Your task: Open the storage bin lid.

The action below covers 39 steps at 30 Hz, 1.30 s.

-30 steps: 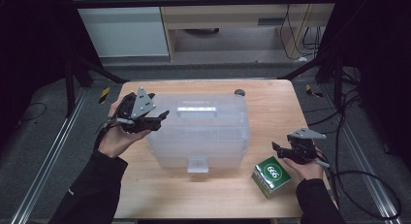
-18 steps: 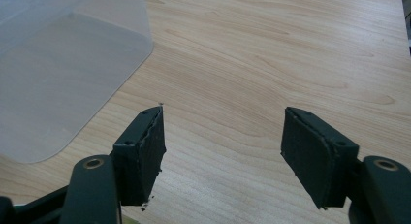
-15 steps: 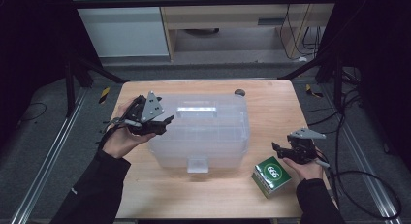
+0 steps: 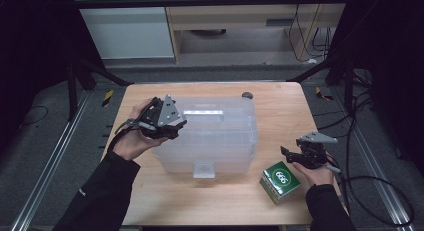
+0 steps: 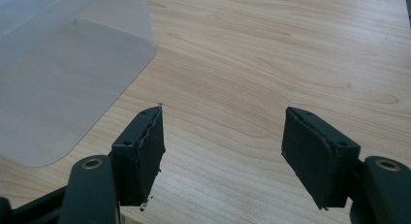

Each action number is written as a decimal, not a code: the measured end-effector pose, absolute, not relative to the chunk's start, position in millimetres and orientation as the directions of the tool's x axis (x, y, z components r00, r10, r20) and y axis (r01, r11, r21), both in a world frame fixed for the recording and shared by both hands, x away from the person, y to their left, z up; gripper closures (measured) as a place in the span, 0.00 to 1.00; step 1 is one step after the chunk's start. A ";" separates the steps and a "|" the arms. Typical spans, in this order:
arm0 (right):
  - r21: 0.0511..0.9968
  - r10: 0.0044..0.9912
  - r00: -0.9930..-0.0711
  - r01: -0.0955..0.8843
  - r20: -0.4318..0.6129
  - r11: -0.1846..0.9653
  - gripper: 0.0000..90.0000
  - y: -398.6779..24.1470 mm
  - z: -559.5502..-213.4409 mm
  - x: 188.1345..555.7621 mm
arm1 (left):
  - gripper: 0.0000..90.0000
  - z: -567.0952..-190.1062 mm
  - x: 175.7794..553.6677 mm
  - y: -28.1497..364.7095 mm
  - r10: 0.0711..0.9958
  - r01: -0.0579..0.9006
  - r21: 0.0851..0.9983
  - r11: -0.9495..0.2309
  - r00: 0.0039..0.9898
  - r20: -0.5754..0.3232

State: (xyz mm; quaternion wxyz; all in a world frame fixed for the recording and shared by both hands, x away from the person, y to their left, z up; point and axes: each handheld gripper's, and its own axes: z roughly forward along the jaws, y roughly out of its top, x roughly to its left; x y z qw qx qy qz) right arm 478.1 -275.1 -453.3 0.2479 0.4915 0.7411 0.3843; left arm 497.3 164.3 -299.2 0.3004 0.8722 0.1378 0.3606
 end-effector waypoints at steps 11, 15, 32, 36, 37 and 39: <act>0.811 0.918 -0.395 0.543 0.018 0.217 0.35 -274.9 -453.5 478.4 | 0.39 -297.1 500.0 154.9 0.382 -0.021 0.564 -0.825 0.715 0.585; 0.809 0.918 -0.395 0.549 0.033 0.207 0.35 -274.5 -452.4 477.7 | 0.41 -296.1 502.0 149.6 0.352 -0.039 0.542 -0.840 0.720 0.598; 0.807 0.919 -0.394 0.551 0.025 0.214 0.37 -274.7 -453.1 478.4 | 0.51 -301.5 512.7 135.5 0.292 -0.057 0.469 -0.882 0.714 0.636; 0.806 0.918 -0.395 0.551 0.022 0.218 0.37 -274.4 -452.9 478.1 | 0.53 -302.9 513.1 131.4 0.270 -0.065 0.442 -0.895 0.711 0.649; 0.809 0.921 -0.389 0.549 0.024 0.211 0.38 -275.2 -451.9 477.8 | 0.54 -303.6 514.5 129.5 0.262 -0.065 0.429 -0.901 0.708 0.656; 0.810 0.921 -0.389 0.548 0.026 0.208 0.38 -275.5 -451.7 477.7 | 0.55 -304.6 514.7 128.6 0.263 -0.060 0.426 -0.903 0.708 0.656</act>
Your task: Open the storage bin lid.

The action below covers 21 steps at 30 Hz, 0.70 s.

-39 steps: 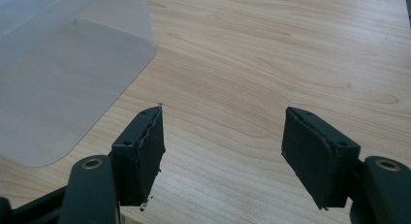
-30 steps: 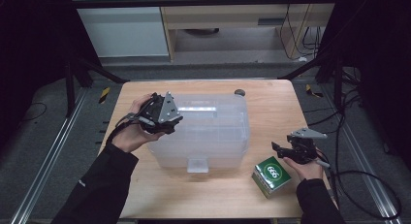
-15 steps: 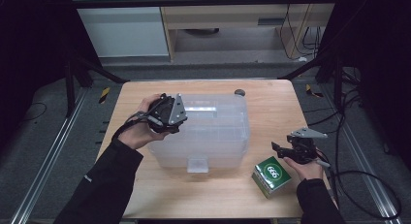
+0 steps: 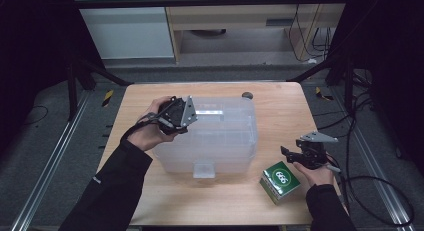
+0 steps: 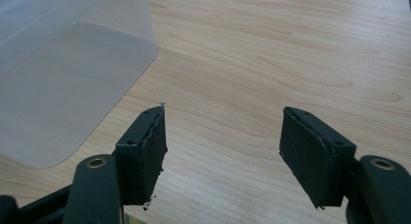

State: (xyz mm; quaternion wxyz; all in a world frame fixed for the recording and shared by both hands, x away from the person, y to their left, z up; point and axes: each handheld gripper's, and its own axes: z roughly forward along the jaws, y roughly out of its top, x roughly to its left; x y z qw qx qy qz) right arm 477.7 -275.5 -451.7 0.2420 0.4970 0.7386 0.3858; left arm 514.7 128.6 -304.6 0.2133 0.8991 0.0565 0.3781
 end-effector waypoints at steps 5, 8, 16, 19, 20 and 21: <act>0.810 0.918 -0.396 0.547 0.029 0.211 0.41 -274.5 -450.0 477.0 | 0.60 -306.0 517.6 124.6 0.241 -0.073 0.408 -0.910 0.706 0.666; 0.814 0.913 -0.406 0.536 0.019 0.222 0.43 -273.4 -449.0 476.9 | 0.63 -306.0 518.8 123.9 0.234 -0.078 0.401 -0.913 0.705 0.669; 0.811 0.911 -0.411 0.542 0.027 0.221 0.46 -273.1 -448.2 476.6 | 0.71 -310.1 522.6 118.4 0.206 -0.071 0.361 -0.930 0.713 0.670; 0.811 0.909 -0.416 0.541 0.030 0.221 0.48 -272.7 -447.3 476.3 | 0.75 -311.4 523.1 117.3 0.202 -0.068 0.351 -0.934 0.711 0.674; 0.811 0.909 -0.416 0.541 0.028 0.223 0.48 -272.2 -447.1 476.4 | 0.77 -311.6 523.2 117.3 0.198 -0.070 0.346 -0.936 0.708 0.678; 0.811 0.909 -0.416 0.541 0.028 0.223 0.48 -272.2 -447.1 476.4 | 0.77 -312.1 523.0 117.2 0.196 -0.069 0.342 -0.937 0.706 0.681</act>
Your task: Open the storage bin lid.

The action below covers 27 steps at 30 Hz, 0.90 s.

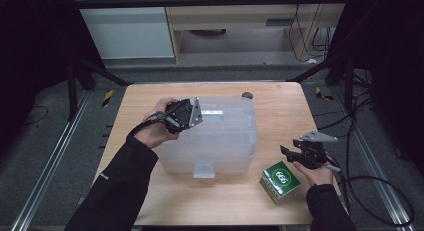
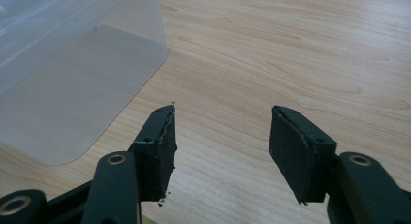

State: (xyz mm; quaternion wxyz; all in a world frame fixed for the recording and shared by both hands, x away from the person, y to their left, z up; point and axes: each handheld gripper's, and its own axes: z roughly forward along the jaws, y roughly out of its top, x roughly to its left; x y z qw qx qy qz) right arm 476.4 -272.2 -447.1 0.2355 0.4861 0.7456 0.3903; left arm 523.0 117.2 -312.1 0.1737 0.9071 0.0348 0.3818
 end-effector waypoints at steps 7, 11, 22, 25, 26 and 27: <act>0.814 0.904 -0.426 0.536 0.034 0.222 0.54 -271.8 -442.9 475.5 | 0.78 -311.9 522.7 116.5 0.188 -0.070 0.329 -0.942 0.703 0.686; 0.813 0.898 -0.438 0.536 0.039 0.227 0.58 -270.1 -440.9 474.4 | 0.78 -311.8 522.1 115.9 0.179 -0.071 0.315 -0.947 0.698 0.694; 0.825 0.870 -0.492 0.506 0.036 0.252 0.72 -262.9 -428.5 470.0 | 0.79 -310.7 520.8 113.7 0.158 -0.075 0.287 -0.955 0.692 0.705; 0.823 0.858 -0.512 0.504 0.041 0.261 0.77 -258.8 -424.5 467.6 | 0.79 -310.7 520.7 113.7 0.162 -0.073 0.291 -0.954 0.690 0.705; 0.826 0.855 -0.517 0.498 0.037 0.265 0.79 -258.1 -423.5 467.1 | 0.79 -310.7 520.6 113.9 0.161 -0.075 0.291 -0.954 0.691 0.705; 0.827 0.850 -0.525 0.494 0.037 0.269 0.80 -256.8 -421.7 466.5 | 0.79 -310.7 520.6 113.9 0.161 -0.076 0.292 -0.954 0.690 0.705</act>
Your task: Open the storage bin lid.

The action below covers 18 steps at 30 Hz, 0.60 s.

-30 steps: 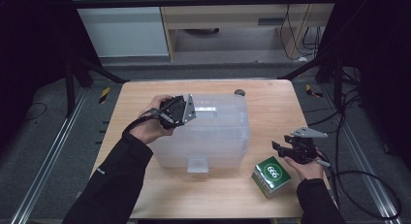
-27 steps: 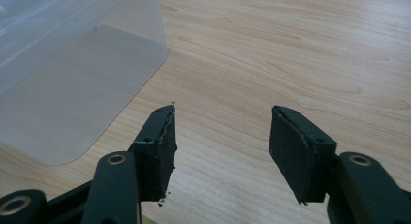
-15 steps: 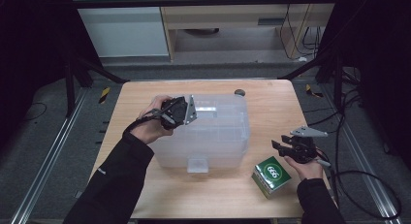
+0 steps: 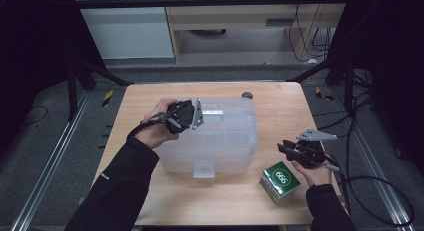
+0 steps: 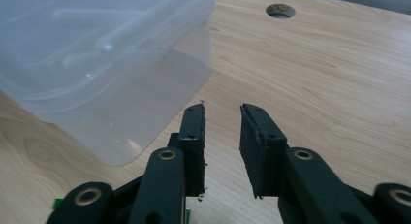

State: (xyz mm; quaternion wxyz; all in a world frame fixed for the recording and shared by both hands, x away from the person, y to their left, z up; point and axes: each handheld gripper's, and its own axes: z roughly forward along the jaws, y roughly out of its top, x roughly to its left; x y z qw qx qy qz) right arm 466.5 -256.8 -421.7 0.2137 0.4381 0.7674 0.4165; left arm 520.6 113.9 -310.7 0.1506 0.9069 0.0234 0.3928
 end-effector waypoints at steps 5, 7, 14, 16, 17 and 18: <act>0.838 0.833 -0.552 0.471 0.037 0.275 0.89 -251.9 -413.9 462.9 | 0.79 -310.1 520.6 114.3 0.157 -0.079 0.291 -0.953 0.693 0.704; 0.841 0.830 -0.557 0.467 0.039 0.274 0.91 -250.5 -412.6 462.2 | 0.79 -309.9 520.5 114.2 0.157 -0.080 0.290 -0.954 0.692 0.705; 0.849 0.809 -0.587 0.444 0.033 0.287 1.00 -239.3 -403.9 457.0 | 0.79 -308.7 520.1 114.1 0.152 -0.080 0.284 -0.956 0.692 0.705; 0.852 0.804 -0.593 0.441 0.041 0.282 1.00 -237.0 -401.6 455.4 | 0.79 -308.5 520.2 114.3 0.153 -0.080 0.286 -0.955 0.694 0.704; 0.854 0.801 -0.598 0.436 0.039 0.284 1.00 -236.1 -400.6 455.2 | 0.79 -308.8 520.2 114.4 0.158 -0.080 0.294 -0.953 0.695 0.702; 0.855 0.798 -0.600 0.437 0.045 0.280 1.00 -235.1 -399.8 454.7 | 0.79 -308.1 520.4 114.8 0.154 -0.080 0.290 -0.954 0.697 0.700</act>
